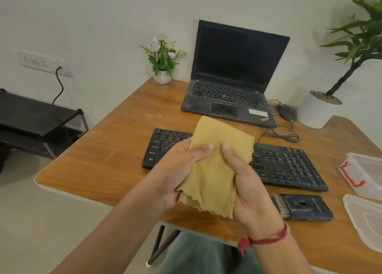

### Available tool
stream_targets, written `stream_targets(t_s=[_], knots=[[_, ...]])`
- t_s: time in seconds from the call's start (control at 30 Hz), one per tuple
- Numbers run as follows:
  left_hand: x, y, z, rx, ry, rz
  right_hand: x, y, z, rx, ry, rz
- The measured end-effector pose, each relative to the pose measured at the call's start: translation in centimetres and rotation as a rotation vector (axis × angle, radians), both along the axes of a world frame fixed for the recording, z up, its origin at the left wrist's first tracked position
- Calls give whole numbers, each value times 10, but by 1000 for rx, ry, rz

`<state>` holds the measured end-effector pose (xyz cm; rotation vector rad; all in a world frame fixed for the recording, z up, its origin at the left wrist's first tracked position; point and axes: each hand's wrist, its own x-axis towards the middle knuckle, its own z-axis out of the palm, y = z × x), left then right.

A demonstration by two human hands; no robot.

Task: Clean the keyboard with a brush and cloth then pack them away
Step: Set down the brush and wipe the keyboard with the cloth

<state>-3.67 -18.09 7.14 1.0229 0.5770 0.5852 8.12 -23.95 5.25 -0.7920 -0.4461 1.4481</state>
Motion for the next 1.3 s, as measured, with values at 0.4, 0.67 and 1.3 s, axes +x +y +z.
stream_targets(t_s=[0.4,0.67,1.3], knots=[[-64,115,-37,814,779,-18,25,68,58,-259,-778,-248],[-63,143,-70,1115,951,-288,-17,144,-14,70,-2235,16],[-65,144,-74,1069,883,-220,9,150,2,435,-2420,537]])
